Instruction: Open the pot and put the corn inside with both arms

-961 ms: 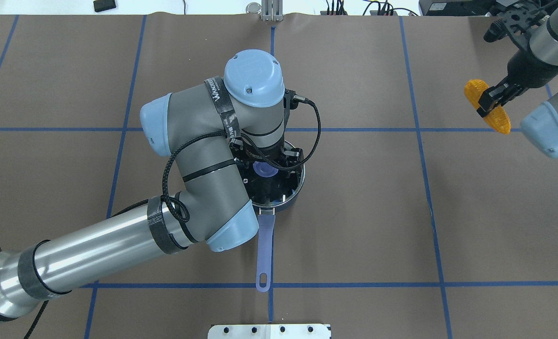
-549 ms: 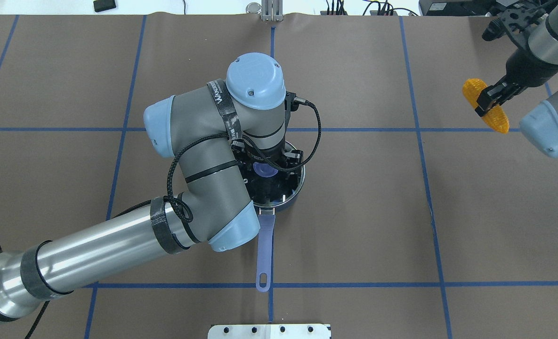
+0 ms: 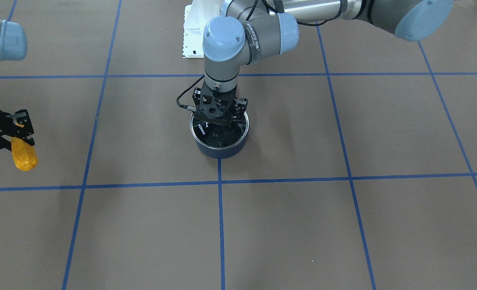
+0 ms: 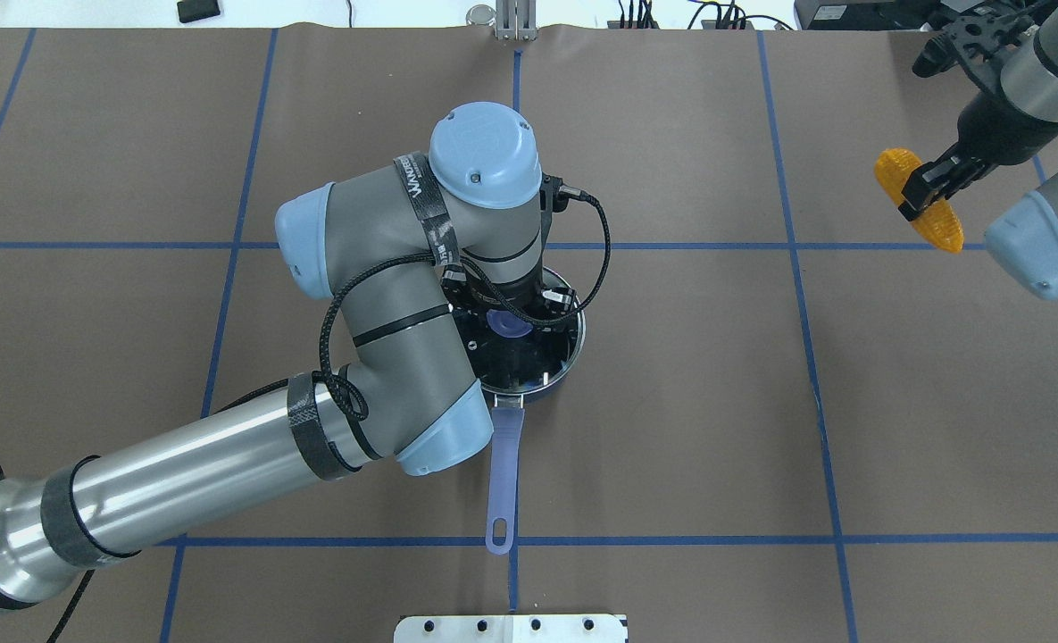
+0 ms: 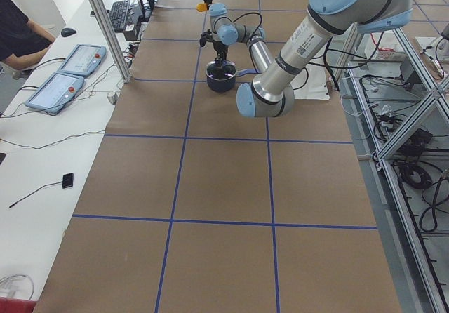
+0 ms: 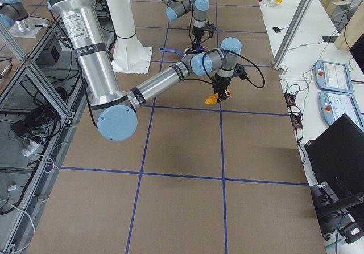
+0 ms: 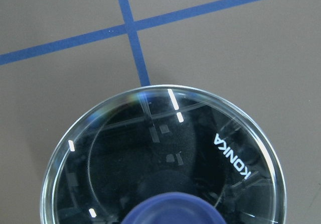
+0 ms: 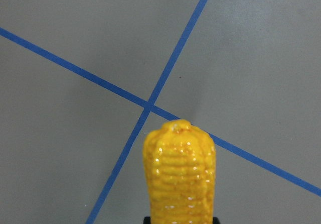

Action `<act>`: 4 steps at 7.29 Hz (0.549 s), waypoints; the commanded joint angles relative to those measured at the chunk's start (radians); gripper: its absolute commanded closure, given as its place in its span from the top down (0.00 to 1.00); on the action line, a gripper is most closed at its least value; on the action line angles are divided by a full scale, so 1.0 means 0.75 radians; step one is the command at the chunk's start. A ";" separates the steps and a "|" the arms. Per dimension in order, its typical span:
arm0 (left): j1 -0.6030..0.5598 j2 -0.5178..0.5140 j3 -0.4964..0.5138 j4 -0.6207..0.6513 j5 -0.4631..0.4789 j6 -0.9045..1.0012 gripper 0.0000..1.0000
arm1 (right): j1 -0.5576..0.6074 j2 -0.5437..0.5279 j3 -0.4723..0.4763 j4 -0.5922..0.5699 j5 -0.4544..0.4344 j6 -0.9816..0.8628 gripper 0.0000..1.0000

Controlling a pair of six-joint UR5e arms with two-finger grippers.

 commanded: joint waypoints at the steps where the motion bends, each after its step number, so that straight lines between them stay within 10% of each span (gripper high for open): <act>1: -0.003 0.001 -0.027 0.009 -0.002 0.002 0.61 | -0.006 0.000 0.011 0.002 0.000 0.000 0.13; 4: -0.064 0.013 -0.100 0.017 -0.002 0.012 0.61 | -0.097 0.010 0.070 0.004 -0.002 0.132 0.13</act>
